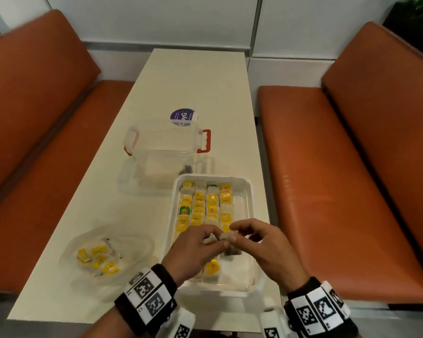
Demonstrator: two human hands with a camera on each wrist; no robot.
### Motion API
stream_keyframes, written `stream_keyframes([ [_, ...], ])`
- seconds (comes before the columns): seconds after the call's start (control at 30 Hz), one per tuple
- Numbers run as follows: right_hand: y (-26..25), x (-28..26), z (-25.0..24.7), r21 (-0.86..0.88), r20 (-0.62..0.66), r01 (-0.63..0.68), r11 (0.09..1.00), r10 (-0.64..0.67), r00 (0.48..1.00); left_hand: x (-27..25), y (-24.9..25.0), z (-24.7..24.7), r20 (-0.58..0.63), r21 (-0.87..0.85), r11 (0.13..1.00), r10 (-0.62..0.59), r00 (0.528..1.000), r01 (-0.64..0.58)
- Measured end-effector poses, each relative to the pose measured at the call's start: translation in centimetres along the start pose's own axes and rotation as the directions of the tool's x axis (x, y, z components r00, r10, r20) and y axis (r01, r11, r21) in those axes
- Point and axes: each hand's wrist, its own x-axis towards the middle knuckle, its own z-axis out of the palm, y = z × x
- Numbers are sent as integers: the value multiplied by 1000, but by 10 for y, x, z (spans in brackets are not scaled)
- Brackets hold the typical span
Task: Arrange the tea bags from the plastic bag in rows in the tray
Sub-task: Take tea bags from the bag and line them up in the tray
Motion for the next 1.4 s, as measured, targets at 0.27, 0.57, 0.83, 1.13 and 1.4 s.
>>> stream_keyframes([
  [0.27, -6, 21, -11, -289, 175, 74, 954, -24, 984, 3, -9, 3, 95, 11, 997, -82, 992, 81],
  [0.57, 12, 27, 5, -624, 351, 58, 780, 213, 912, -15, -34, -16, -47, -285, 921, -290, 956, 265],
  [0.83, 18, 53, 25, -724, 372, 42, 688, 338, 865, -30, -40, -33, 76, -640, 705, -335, 939, 304],
  [1.13, 26, 66, 32, -798, 220, -16, 603, 316, 923, -38, -45, -35, 84, -660, 697, -304, 949, 281],
  [1.4, 27, 70, 34, -786, 131, -105, 610, 330, 935, -35, -43, -34, 84, -670, 684, -316, 945, 288],
])
